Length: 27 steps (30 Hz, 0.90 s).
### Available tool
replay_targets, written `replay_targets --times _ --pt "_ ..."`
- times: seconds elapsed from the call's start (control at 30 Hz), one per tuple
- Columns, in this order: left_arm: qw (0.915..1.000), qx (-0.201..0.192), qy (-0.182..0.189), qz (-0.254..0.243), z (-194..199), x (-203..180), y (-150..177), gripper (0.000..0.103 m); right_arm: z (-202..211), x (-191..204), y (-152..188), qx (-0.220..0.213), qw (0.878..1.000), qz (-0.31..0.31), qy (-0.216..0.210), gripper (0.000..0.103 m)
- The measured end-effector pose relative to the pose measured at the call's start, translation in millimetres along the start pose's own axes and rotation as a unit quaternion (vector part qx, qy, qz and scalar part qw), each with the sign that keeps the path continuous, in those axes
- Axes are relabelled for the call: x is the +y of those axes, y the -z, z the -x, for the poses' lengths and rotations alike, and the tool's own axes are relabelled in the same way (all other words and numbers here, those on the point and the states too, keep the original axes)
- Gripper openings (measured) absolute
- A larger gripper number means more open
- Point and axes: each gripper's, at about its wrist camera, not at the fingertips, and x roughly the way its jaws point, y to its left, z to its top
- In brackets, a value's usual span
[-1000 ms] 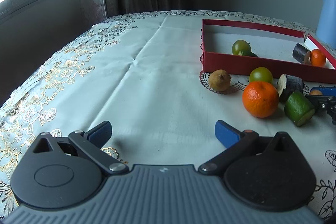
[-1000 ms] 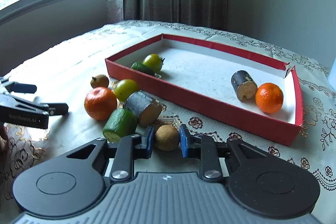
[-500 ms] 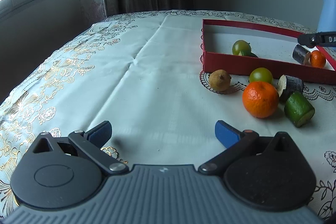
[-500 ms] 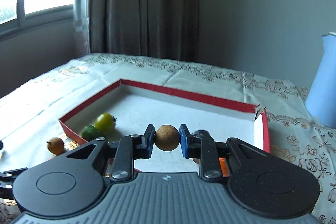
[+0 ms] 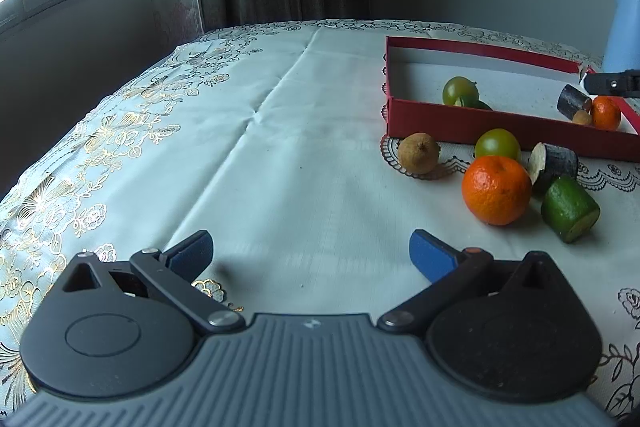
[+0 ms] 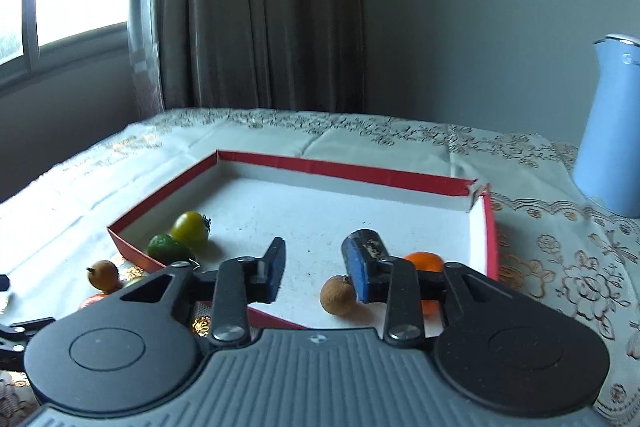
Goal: Organize fruits
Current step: 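Open the right gripper to drop the brown fruit and withdraw, then lower the left gripper onto the loose tangerine and close on it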
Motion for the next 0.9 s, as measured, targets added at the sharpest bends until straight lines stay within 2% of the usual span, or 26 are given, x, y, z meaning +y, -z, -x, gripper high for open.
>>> replay_targets --times 0.03,0.07,0.1,0.23,0.33,0.4,0.53,0.6,0.67,0.83,0.87,0.9 --pt "1.0 0.0 0.0 0.0 0.0 0.0 0.1 0.103 10.9 -4.1 2.5 -0.009 1.0 -0.005 0.001 0.055" --pt "1.0 -0.001 0.0 -0.001 0.2 -0.1 0.2 0.103 21.1 -8.4 6.5 -0.016 1.0 -0.009 0.003 0.069" --pt "1.0 -0.002 0.0 -0.001 0.8 -0.1 0.4 0.103 30.6 -12.2 11.8 -0.022 1.0 -0.012 0.006 0.074" --pt "0.9993 -0.035 0.005 -0.005 11.9 -1.0 2.0 0.103 53.2 -24.9 39.7 -0.011 1.0 -0.004 0.017 0.074" --pt "0.9969 -0.07 0.015 -0.031 24.3 -11.6 3.0 0.101 55.4 -34.3 57.9 0.006 1.0 -0.007 0.029 0.074" --pt "0.9951 -0.075 0.022 -0.059 28.5 -24.0 2.0 0.082 53.5 -41.1 60.6 0.015 0.999 -0.027 0.025 0.074" --pt "0.992 -0.075 0.048 -0.09 28.9 -43.7 -0.4 0.067 53.3 -44.4 61.3 0.015 0.999 -0.039 0.017 0.074" --pt "0.9902 -0.074 0.066 -0.099 27.6 -48.5 -2.4 0.053 52.9 -44.5 61.4 0.015 0.999 -0.041 0.016 0.074" --pt "0.9885 -0.07 0.09 -0.099 25.8 -51.3 -5.6 0.046 52.8 -45.4 62.0 0.017 0.999 -0.042 0.014 0.074" --pt "0.9804 -0.087 0.135 -0.114 31.2 -59.4 -10.6 0.047 51.0 -46.7 62.3 0.021 0.999 -0.047 0.009 0.074" --pt "0.978 -0.091 0.145 -0.119 32.4 -60.4 -11.0 0.05 50.7 -47.2 62.3 0.022 0.999 -0.048 0.008 0.074" --pt "0.9758 -0.094 0.152 -0.125 32.9 -62.1 -11.4 0.056 50.6 -47.8 62.3 0.022 0.998 -0.05 0.008 0.074"
